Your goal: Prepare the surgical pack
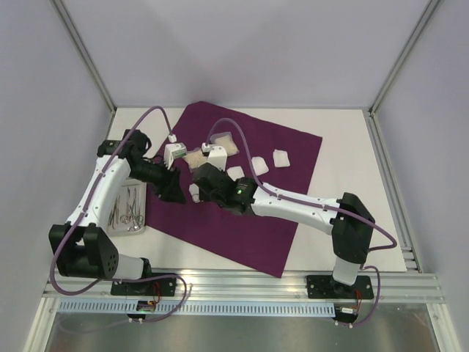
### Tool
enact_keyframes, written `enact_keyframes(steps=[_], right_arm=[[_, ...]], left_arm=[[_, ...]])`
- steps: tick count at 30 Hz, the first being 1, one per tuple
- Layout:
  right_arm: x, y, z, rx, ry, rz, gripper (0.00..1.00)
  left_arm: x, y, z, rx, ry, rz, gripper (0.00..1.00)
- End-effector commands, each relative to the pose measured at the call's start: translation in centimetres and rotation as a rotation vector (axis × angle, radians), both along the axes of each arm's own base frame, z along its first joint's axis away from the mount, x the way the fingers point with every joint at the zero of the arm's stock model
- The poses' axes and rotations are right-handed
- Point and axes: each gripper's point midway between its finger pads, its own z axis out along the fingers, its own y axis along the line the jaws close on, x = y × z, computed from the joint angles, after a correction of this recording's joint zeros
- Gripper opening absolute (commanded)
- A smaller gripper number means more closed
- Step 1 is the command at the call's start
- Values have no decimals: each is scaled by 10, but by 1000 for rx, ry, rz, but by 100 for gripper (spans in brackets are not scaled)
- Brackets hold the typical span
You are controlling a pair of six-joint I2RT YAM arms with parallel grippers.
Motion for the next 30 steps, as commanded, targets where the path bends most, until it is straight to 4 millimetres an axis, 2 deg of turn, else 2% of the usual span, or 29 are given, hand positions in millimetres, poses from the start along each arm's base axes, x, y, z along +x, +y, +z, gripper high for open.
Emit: enact_keyframes(steps=[1,7,13,19,24,28,30], right_arm=[[8,17,48,171,-55,-38,1],[4,22,50,214,-34,-21,0],[0,26,46,225,-19,-7,0],[-1,24,49,240,-19,-13,0],[-1,22,49,241,-22,-19,0],[-2,26,46,243,-13,-6,0],[-3,27,42,239,-3,-1,0]], left_arm=[[2,-14,2,-59,35,18,57],[10,-24,-10,-93,63,31,56],[21,-30,-10,-94,45,63,53],[22,-32,-15,-82,47,63,39],[19,-33,-14,-79,52,59,23],[20,-33,-12,-76,60,77,0],[22,-33,-12,-75,72,89,0]])
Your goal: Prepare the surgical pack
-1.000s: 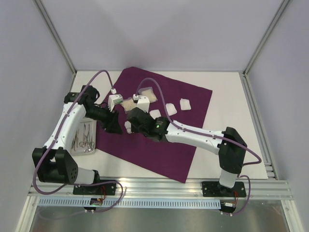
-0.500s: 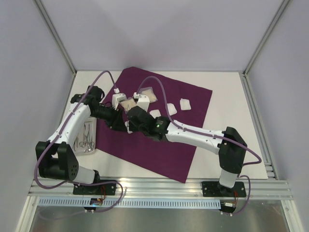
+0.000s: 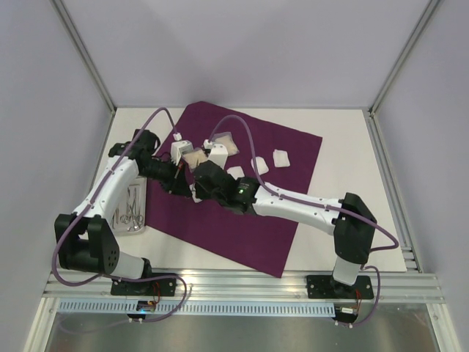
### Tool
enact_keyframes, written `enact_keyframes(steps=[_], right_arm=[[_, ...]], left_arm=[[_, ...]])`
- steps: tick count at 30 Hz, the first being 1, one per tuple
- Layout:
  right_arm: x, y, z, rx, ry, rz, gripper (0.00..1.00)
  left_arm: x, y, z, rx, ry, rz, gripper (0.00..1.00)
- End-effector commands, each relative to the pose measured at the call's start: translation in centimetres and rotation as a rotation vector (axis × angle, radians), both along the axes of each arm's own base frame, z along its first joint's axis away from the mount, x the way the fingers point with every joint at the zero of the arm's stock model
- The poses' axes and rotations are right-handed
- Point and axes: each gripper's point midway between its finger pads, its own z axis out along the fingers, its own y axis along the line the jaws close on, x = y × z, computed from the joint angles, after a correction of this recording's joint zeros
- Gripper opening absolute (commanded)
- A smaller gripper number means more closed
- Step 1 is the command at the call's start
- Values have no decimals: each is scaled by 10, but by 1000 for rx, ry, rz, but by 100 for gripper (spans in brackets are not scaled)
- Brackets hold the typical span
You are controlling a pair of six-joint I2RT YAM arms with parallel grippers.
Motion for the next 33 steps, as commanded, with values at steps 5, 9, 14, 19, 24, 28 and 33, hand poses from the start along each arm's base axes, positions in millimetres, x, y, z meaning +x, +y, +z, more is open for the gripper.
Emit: enact_keyframes(steps=[5,9,14,19,24,28,33], right_arm=[[-6,-5,12,36,-2,11,15],[-17,-15,14,26,-12,62,32],[-30,-17,17,27,-27,150,43],[-31,-19,12,-24,-36,189,43],[-36,-9,4,-24,-5,234,43],[-41,5,-8,-23,37,278,43],[-42,18,-20,-42,77,301,42]], left_arm=[[-1,5,-4,61,34,34,0],[12,48,-22,156,29,130,0],[14,109,-39,238,50,243,0],[-6,169,-62,351,74,295,0],[-23,212,-66,330,129,380,0],[-29,233,-70,304,156,402,0],[-38,235,-85,314,187,353,0]])
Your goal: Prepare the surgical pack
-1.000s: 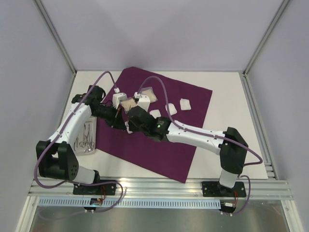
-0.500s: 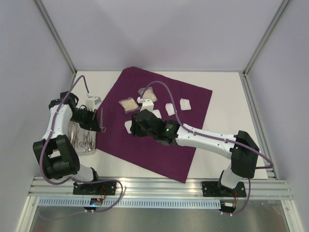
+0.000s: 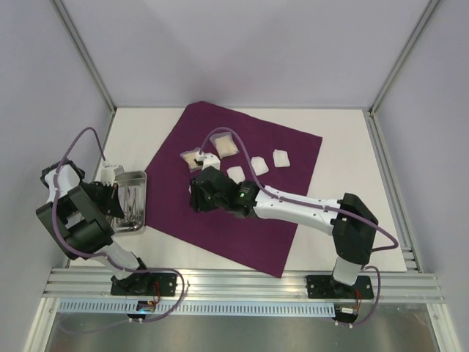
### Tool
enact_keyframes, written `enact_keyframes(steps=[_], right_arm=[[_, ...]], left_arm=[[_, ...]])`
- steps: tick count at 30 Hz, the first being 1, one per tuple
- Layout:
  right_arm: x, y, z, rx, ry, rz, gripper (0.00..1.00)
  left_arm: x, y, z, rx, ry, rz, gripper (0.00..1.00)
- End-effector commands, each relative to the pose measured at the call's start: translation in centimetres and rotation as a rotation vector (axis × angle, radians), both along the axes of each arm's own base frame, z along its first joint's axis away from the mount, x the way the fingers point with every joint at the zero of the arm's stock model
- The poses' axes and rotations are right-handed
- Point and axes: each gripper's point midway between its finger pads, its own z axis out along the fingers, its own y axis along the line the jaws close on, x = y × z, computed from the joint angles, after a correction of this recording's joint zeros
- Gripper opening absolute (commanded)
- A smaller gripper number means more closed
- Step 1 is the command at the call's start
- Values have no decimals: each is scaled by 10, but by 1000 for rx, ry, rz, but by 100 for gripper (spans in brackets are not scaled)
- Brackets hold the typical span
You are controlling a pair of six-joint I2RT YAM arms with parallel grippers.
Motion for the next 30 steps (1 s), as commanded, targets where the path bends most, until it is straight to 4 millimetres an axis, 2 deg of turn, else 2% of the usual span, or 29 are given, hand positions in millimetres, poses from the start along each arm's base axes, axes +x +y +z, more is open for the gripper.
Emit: enact_keyframes(steps=[1,8,20,30], right_arm=[[-2,16,7,24,7,44,41],[0,15,-8,-48,31,47,41],[2,17,-16,-87,34,51,41],[3,11,-20,-109,29,37,42]], left_arm=[[-4,-1,0,-1,-24,-86,0],[-3,3,-13,-18,12,-92,0],[0,3,-32,-94,87,-75,0],[5,6,-40,-100,108,-44,24]])
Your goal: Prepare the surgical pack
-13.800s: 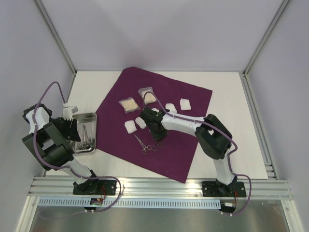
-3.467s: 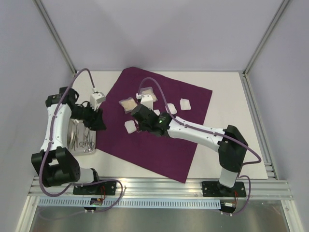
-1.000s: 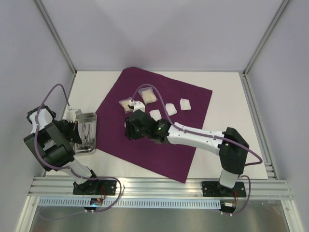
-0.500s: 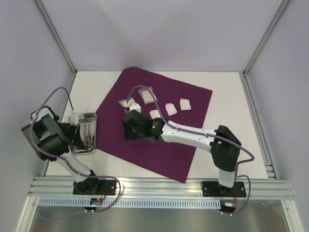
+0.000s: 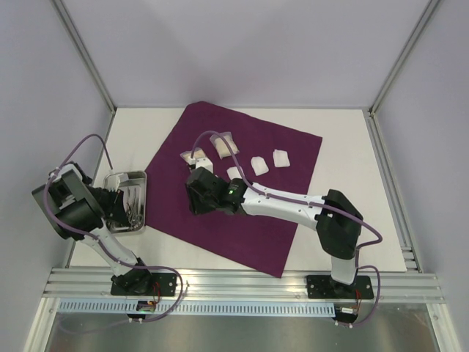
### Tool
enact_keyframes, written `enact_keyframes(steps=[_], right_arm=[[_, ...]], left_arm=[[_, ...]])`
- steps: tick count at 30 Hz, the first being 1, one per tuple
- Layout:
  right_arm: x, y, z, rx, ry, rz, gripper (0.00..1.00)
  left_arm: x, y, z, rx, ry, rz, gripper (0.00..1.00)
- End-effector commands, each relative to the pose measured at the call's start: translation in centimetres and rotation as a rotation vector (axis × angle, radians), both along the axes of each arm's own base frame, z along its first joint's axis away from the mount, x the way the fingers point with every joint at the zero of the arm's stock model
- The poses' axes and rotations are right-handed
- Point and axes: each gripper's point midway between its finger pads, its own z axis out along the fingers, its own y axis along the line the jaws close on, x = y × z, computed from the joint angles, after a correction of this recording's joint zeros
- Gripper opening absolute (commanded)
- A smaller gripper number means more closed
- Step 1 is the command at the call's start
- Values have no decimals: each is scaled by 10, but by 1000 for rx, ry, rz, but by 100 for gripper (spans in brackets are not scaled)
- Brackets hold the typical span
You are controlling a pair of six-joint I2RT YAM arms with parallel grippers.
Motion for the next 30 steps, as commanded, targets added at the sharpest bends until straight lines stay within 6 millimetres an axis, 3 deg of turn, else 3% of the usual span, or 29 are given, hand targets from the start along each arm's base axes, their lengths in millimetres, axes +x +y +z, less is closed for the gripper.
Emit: enact_keyframes(steps=[1,10,18,26,28,30], right_arm=[[5,3,14,10,-37,2,42],[12,-6,16,-10,-52,-37,42],[46,-45,21,16,6,-113,41],[101,-128,28,63,37,-236,44],[114,-154,26,48,28,-282,44],[114,-166,25,51,36,-277,44]], left_arm=[[15,8,2,17,-50,15,26],[21,14,14,54,-70,39,36],[29,25,43,162,-160,60,44],[38,23,83,283,-282,91,45],[41,4,91,303,-311,54,45],[43,-17,100,315,-340,10,44]])
